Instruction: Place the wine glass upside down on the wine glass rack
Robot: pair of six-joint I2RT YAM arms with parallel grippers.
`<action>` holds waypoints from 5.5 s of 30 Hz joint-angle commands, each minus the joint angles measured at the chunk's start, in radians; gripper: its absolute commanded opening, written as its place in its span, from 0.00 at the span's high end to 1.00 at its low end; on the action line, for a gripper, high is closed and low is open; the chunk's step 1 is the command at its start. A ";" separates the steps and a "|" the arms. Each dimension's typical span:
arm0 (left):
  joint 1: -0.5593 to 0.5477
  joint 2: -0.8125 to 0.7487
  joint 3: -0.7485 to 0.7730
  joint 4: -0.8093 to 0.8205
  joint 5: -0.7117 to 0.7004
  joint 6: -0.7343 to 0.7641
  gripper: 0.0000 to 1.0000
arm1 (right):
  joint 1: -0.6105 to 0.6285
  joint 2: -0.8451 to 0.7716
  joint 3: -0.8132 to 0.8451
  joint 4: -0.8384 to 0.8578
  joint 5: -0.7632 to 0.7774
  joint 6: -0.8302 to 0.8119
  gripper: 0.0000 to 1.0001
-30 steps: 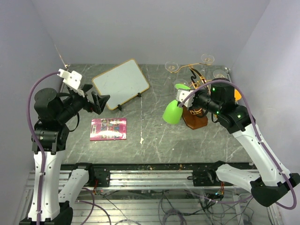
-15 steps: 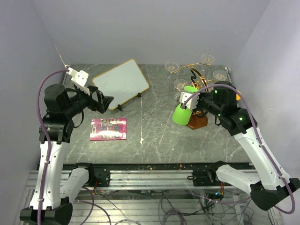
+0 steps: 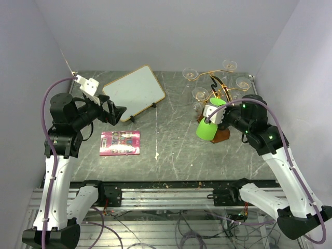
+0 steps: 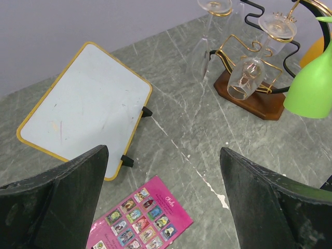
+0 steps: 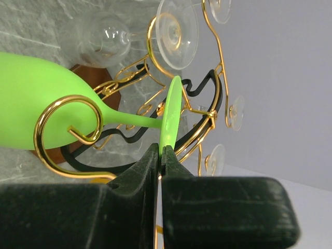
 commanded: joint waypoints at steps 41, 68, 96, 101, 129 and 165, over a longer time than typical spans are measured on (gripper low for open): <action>0.007 -0.016 -0.011 0.047 0.047 0.023 0.02 | -0.056 -0.099 0.041 -0.190 -0.170 -0.063 1.00; 0.006 -0.024 -0.011 0.038 0.061 0.032 0.02 | -0.054 -0.055 0.083 -0.191 -0.280 -0.063 1.00; 0.006 -0.027 -0.014 0.037 0.077 0.040 0.02 | -0.054 -0.046 0.034 -0.112 -0.174 -0.035 1.00; 0.006 -0.024 -0.014 0.037 0.078 0.040 0.02 | -0.054 -0.050 0.028 -0.121 -0.170 -0.049 1.00; 0.006 -0.031 -0.025 0.037 0.090 0.047 0.02 | -0.057 -0.051 0.030 -0.152 -0.227 -0.055 1.00; 0.006 -0.036 -0.022 0.016 0.094 0.077 0.02 | -0.069 -0.056 -0.025 -0.136 -0.129 -0.075 0.96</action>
